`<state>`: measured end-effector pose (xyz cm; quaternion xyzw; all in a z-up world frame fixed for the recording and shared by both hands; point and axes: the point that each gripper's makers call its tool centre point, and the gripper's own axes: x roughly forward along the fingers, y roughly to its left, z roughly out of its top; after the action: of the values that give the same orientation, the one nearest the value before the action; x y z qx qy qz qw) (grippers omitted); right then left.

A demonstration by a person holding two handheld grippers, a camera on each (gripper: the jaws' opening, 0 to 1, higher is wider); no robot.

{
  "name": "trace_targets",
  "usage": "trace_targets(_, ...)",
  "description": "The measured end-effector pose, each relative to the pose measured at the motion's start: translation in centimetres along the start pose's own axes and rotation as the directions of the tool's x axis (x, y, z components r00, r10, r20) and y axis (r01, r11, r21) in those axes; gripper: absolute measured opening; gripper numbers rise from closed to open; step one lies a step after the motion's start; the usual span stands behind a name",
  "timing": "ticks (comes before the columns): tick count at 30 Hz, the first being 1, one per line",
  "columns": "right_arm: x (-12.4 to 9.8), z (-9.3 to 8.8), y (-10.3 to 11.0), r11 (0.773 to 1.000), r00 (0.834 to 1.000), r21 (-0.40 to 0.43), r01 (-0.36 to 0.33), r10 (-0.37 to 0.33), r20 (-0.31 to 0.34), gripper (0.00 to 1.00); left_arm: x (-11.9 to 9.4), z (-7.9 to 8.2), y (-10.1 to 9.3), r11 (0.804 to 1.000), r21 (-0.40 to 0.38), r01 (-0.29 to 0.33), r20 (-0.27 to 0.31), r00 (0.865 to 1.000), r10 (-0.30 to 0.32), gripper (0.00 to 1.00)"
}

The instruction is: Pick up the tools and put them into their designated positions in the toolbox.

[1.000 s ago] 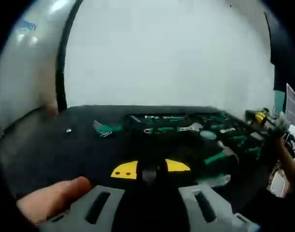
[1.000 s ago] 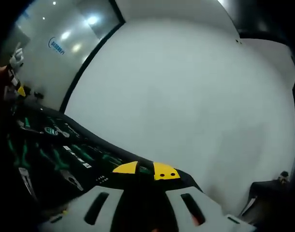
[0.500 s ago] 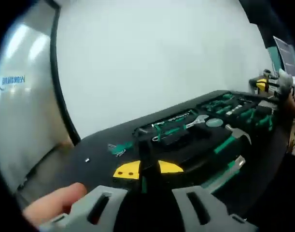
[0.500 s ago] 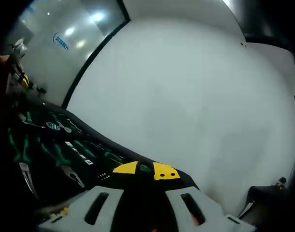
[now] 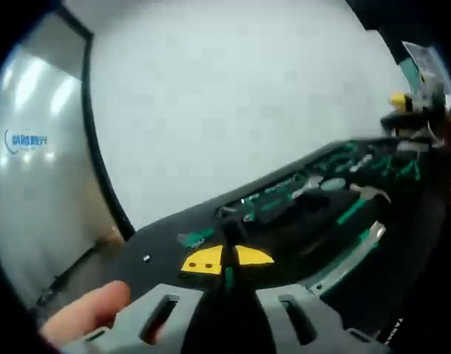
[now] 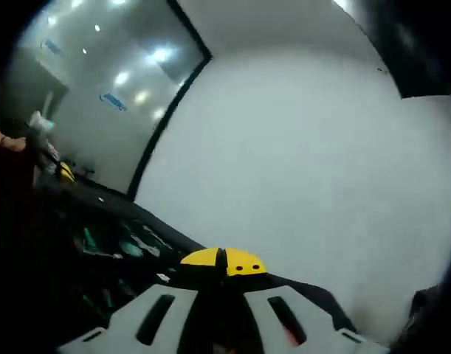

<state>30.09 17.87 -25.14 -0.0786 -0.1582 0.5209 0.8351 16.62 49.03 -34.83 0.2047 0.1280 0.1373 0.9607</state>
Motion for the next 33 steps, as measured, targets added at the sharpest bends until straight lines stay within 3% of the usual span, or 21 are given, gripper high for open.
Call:
trace_targets(2,2.7,1.3,5.5,0.991,0.991,-0.003,-0.133,0.133,-0.033,0.0,-0.4,0.3,-0.1,1.0,-0.003,0.02,0.02,1.0,-0.02,0.02)
trace_targets(4,5.4,0.2,10.2,0.961,0.962,-0.111,-0.254,0.239,-0.132,0.0,-0.6,0.6,-0.9,0.998,0.035,0.051,0.033,0.998,-0.053,0.01)
trace_targets(6,7.2,-1.8,14.4,0.935,0.919,-0.086,-0.345,0.318,-0.232,0.0,-0.8,-0.7,-0.6,0.996,0.085,0.025,-0.07,0.997,-0.019,0.0)
trace_targets(7,7.9,-2.4,15.6,0.932,0.909,-0.064,-0.356,0.33,-0.255,0.0,-1.1,-1.3,-0.3,0.997,0.072,0.004,-0.119,0.993,0.004,0.0)
trace_targets(8,8.6,-2.8,16.7,0.925,0.901,-0.062,-0.374,0.346,-0.262,0.0,-1.2,-1.4,-0.6,0.999,0.035,0.02,-0.126,0.992,-0.016,0.0)
trace_targets(10,9.9,-4.0,18.6,0.903,0.887,-0.111,-0.414,0.373,-0.274,0.0,-1.4,-1.0,-0.9,0.998,-0.02,0.056,-0.118,0.991,-0.058,0.0)
trace_targets(12,11.2,-4.6,20.5,0.875,0.878,-0.19,-0.445,0.385,-0.284,0.0,-1.4,-1.1,-0.6,0.998,-0.018,0.057,-0.131,0.99,-0.059,0.0)
trace_targets(13,11.6,-5.0,21.1,0.866,0.874,-0.209,-0.454,0.388,-0.291,0.0,-1.3,-1.3,-0.5,0.998,-0.019,0.062,-0.132,0.989,-0.064,0.0)
trace_targets(15,12.1,-6.1,22.5,0.837,0.847,-0.221,-0.501,0.421,-0.325,0.0,-1.1,-0.9,-1.2,0.993,-0.064,0.095,-0.099,0.99,-0.101,0.0)
trace_targets(18,13.3,-6.6,23.8,0.826,0.842,-0.247,-0.506,0.411,-0.349,0.0,-0.8,-1.3,-1.9,0.994,-0.06,0.096,-0.12,0.987,-0.103,0.0)
trace_targets(20,14.0,-7.5,24.5,0.816,0.835,-0.265,-0.514,0.406,-0.371,0.0,-0.9,-3.1,-1.9,0.995,-0.075,0.066,-0.199,0.977,-0.08,0.0)
trace_targets(21,13.8,-8.2,24.7,0.8,0.827,-0.289,-0.525,0.399,-0.396,0.0,-1.0,-3.5,-2.3,0.993,-0.099,0.069,-0.207,0.974,-0.088,0.0)
trace_targets(22,13.8,-8.6,24.8,0.793,0.824,-0.302,-0.529,0.396,-0.404,0.0,-0.9,-3.6,-2.7,0.987,-0.14,0.077,-0.198,0.975,-0.104,0.0)
trace_targets(23,13.9,-9.1,24.6,0.791,0.832,-0.33,-0.515,0.369,-0.414,0.0,-0.6,-2.8,-2.5,0.988,-0.138,0.069,-0.146,0.985,-0.089,0.0)
trace_targets(24,14.1,-8.5,24.7,0.791,0.85,-0.352,-0.501,0.373,-0.373,0.0,-0.7,-3.2,-2.4,0.992,-0.116,0.049,-0.176,0.982,-0.069,0.0)
trace_targets(26,13.9,-8.6,24.7,0.775,0.848,-0.38,-0.505,0.363,-0.387,0.0,-0.5,-3.1,-2.4,0.995,-0.086,0.047,-0.166,0.984,-0.061,0.0)
trace_targets(27,13.8,-8.7,24.7,0.78,0.849,-0.375,-0.501,0.36,-0.386,0.0,-0.3,-3.1,-2.3,0.998,-0.06,0.034,-0.163,0.986,-0.044,0.0)
trace_targets(28,13.8,-8.7,24.7,0.786,0.856,-0.378,-0.489,0.348,-0.384,0.0,0.0,-3.0,-2.0,1.0,-0.007,0.026,-0.155,0.988,-0.026,0.0)
trace_targets(29,13.7,-8.7,24.6,0.781,0.862,-0.4,-0.48,0.334,-0.382,0.0,0.2,-2.8,-2.1,0.995,0.093,0.021,-0.141,0.99,-0.008,0.0)
trace_targets(30,13.7,-8.6,24.6,0.769,0.866,-0.429,-0.474,0.319,-0.384,0.0,0.6,-2.7,-2.2,0.991,0.128,0.022,-0.139,0.99,-0.004,0.0)
trace_targets(33,14.2,-8.9,24.5,0.782,0.856,-0.402,-0.476,0.309,-0.413,0.0,0.7,-3.5,-2.2,0.978,0.206,0.027,-0.181,0.983,0.011,0.0)
